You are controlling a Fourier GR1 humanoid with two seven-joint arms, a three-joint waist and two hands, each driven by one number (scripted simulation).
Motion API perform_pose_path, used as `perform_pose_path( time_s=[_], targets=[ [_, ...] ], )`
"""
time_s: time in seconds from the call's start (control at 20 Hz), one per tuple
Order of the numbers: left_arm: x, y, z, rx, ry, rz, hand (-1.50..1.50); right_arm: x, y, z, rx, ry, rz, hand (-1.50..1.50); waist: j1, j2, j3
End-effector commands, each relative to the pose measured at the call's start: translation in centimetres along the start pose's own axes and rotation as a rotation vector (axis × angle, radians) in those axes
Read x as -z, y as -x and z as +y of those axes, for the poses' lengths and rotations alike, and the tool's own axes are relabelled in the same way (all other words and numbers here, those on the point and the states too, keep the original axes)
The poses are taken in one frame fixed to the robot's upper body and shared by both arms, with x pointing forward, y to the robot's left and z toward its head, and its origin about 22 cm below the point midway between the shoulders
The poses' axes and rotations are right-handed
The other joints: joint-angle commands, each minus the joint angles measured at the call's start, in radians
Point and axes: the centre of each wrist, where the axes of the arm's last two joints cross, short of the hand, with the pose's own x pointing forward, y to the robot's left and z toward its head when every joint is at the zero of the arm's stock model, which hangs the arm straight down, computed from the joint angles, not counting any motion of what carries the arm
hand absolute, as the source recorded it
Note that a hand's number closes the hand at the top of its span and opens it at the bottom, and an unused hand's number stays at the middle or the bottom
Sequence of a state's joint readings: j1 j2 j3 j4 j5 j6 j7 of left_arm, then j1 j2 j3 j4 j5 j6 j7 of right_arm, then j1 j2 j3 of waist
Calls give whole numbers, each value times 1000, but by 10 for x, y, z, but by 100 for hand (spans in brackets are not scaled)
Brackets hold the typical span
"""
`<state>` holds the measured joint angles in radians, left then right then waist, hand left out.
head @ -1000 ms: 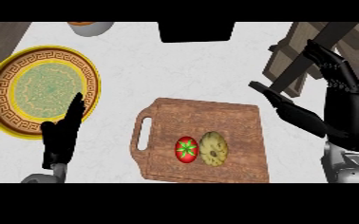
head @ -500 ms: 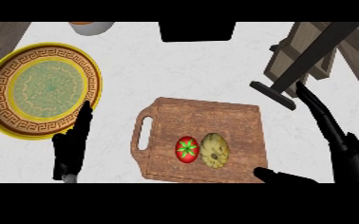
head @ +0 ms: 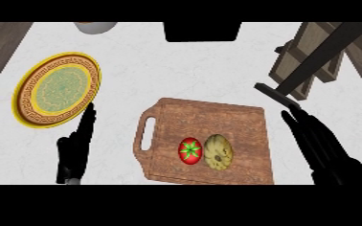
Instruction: Pick the squash from the cutting board and place it in the tiered basket
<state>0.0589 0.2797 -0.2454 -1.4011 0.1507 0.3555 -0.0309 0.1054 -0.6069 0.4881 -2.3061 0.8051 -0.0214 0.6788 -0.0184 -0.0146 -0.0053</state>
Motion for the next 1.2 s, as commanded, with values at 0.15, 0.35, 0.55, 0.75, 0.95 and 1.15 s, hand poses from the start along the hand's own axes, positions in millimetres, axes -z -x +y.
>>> perform_pose_path(
  time_s=[0.15,0.35,0.55,0.75,0.95,1.15],
  targets=[
    [-5,11,-3,8,11,67,0,-15,-57,20,-181,87,92,-150,19,6,-1],
    [7,7,-15,-5,25,57,0,-5,-100,53,-235,107,108,-150,22,13,2],
    [-2,18,-32,-19,17,58,0,-19,-114,77,-371,75,148,-150,8,11,2],
    [-2,-2,-5,-7,28,37,0,3,-112,102,-466,3,246,-150,21,13,4],
    [0,2,-19,-3,18,62,0,7,-135,90,-457,-11,266,-150,15,13,4],
    [5,8,-11,-8,17,62,0,10,-140,109,-441,-39,255,-150,20,15,5]
  ],
)
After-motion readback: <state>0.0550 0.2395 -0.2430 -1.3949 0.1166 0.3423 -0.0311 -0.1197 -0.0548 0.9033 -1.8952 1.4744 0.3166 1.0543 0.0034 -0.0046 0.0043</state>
